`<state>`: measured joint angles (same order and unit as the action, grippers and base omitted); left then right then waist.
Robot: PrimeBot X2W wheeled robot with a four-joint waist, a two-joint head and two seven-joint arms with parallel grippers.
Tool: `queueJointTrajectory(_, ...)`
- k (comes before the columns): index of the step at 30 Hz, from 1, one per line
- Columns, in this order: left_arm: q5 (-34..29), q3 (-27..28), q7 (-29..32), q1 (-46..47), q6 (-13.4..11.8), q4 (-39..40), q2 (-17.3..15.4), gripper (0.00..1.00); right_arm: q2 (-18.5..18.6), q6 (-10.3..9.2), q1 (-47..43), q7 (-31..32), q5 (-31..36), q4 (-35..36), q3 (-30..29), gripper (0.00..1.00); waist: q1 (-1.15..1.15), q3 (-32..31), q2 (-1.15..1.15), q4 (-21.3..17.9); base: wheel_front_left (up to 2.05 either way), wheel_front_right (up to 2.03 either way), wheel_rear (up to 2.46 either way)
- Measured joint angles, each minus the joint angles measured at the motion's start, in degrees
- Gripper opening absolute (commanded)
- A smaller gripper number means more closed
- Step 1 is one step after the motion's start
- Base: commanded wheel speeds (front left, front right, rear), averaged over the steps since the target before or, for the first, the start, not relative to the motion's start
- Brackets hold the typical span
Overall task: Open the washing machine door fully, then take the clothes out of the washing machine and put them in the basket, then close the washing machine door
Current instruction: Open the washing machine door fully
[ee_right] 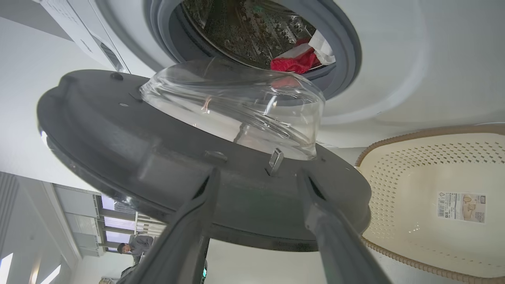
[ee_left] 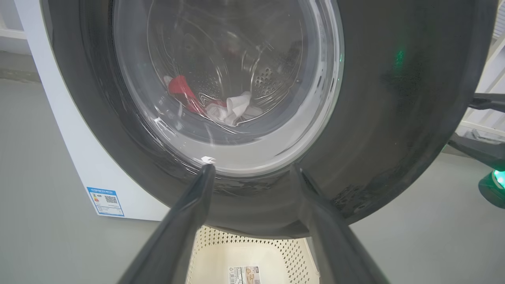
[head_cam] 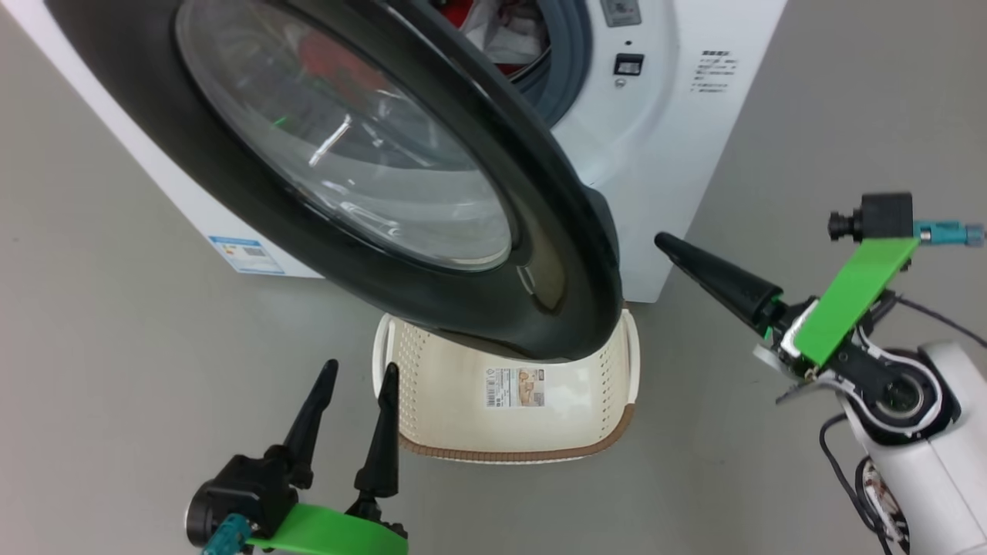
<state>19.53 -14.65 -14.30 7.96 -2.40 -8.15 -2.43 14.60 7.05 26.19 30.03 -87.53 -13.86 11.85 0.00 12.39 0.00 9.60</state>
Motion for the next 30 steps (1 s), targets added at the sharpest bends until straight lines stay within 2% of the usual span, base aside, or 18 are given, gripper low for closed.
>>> queueJointTrajectory(10,-2.43,2.55,0.00,-2.23,1.93,-0.66,-0.02,1.00,0.99,0.00,-5.63,-6.67,0.15,0.09,0.34,1.00,0.00,-1.46,0.00,-2.77,0.00,0.00,0.00)
queueJointTrajectory(21,-3.92,5.35,0.00,-3.00,2.50,-0.86,-0.01,1.00,1.86,0.00,-11.66,-14.21,0.80,-0.30,0.67,1.00,0.00,-2.51,0.00,-5.14,0.00,0.00,0.00)
queueJointTrajectory(30,-4.36,6.34,0.00,-3.44,2.93,-1.21,-0.02,1.00,4.36,0.00,-15.60,-22.93,4.03,-2.85,4.25,1.00,0.00,-3.12,0.00,-6.25,0.00,0.00,0.00)
